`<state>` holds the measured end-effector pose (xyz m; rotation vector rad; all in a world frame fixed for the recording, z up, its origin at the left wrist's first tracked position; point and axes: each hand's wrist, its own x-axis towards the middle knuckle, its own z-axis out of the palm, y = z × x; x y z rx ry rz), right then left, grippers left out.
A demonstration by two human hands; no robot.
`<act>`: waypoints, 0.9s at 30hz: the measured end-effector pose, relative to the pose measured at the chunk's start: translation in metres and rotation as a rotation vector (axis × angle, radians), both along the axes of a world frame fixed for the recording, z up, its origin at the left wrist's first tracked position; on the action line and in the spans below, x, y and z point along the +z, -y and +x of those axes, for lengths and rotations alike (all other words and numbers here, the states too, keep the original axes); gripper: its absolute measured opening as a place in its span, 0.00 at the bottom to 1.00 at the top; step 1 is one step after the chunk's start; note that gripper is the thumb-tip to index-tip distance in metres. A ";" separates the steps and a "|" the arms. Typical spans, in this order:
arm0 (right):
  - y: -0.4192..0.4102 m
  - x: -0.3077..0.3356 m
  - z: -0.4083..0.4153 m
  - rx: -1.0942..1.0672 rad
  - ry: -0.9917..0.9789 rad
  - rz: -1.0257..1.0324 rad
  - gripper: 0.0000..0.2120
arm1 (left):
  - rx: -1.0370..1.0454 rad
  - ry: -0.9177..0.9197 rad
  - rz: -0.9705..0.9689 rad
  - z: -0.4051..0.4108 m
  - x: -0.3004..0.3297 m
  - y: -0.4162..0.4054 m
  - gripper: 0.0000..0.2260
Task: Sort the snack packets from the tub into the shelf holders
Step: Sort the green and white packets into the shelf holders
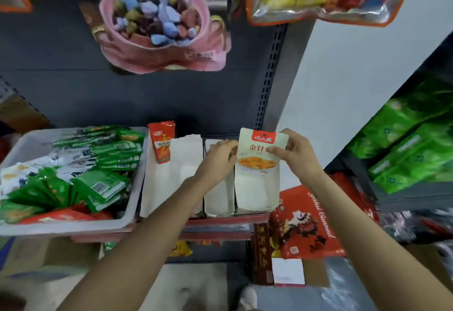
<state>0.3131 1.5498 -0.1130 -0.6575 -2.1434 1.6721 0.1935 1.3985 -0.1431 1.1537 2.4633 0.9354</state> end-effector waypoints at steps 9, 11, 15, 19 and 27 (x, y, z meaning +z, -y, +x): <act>-0.013 -0.030 -0.002 0.222 0.145 0.317 0.10 | 0.044 0.082 0.010 -0.001 -0.005 -0.005 0.09; -0.013 -0.034 -0.001 0.246 0.167 0.336 0.09 | 0.051 0.066 -0.010 0.002 -0.005 -0.008 0.11; -0.016 -0.035 0.001 0.291 0.184 0.415 0.09 | 0.069 0.030 -0.009 0.005 -0.005 -0.015 0.11; -0.017 -0.039 -0.001 0.300 0.171 0.633 0.10 | 0.049 0.015 -0.022 0.001 0.000 -0.018 0.11; -0.022 -0.042 -0.011 0.170 0.134 0.840 0.08 | 0.014 -0.034 -0.048 -0.001 -0.003 -0.022 0.12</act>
